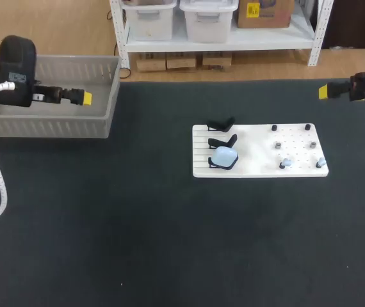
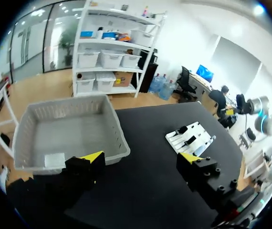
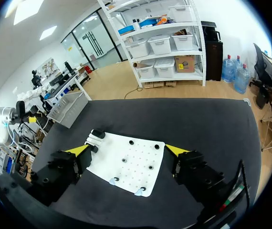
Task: Pick up each earbud case from the left stands, insert the matching earbuds, close the lid, and place the case in the box.
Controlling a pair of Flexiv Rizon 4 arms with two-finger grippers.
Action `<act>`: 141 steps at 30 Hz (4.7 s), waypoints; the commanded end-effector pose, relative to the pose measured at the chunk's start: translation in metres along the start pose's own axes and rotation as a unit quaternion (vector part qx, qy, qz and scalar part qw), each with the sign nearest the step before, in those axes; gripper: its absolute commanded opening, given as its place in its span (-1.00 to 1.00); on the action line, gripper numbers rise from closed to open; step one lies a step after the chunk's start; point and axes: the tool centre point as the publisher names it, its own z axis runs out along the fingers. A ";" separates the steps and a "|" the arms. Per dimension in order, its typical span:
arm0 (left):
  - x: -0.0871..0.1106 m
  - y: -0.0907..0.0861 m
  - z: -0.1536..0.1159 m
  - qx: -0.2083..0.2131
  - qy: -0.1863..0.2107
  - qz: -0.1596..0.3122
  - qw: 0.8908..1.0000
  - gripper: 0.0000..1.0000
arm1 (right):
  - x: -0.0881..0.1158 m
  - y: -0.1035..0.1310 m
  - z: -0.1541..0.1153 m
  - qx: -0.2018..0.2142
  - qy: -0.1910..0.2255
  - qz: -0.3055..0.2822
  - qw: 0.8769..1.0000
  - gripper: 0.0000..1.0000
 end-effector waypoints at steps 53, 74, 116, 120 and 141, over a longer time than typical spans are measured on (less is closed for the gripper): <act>0.031 -0.108 0.089 0.273 -0.013 0.370 0.888 1.00 | 0.000 0.000 0.000 0.000 0.000 0.000 1.000 1.00; 0.051 -0.161 0.152 0.338 -0.017 0.416 0.844 1.00 | 0.000 0.000 0.000 0.000 0.000 0.000 1.000 1.00; 0.070 -0.209 0.193 0.366 -0.054 0.423 0.827 1.00 | 0.000 0.000 0.000 0.000 0.000 0.000 1.000 1.00; 0.069 -0.210 0.200 0.369 -0.053 0.423 0.826 1.00 | 0.000 0.000 0.000 0.000 0.000 0.000 1.000 1.00; 0.074 -0.206 0.218 0.365 -0.060 0.408 0.835 1.00 | 0.000 0.000 0.000 0.000 0.000 0.000 1.000 1.00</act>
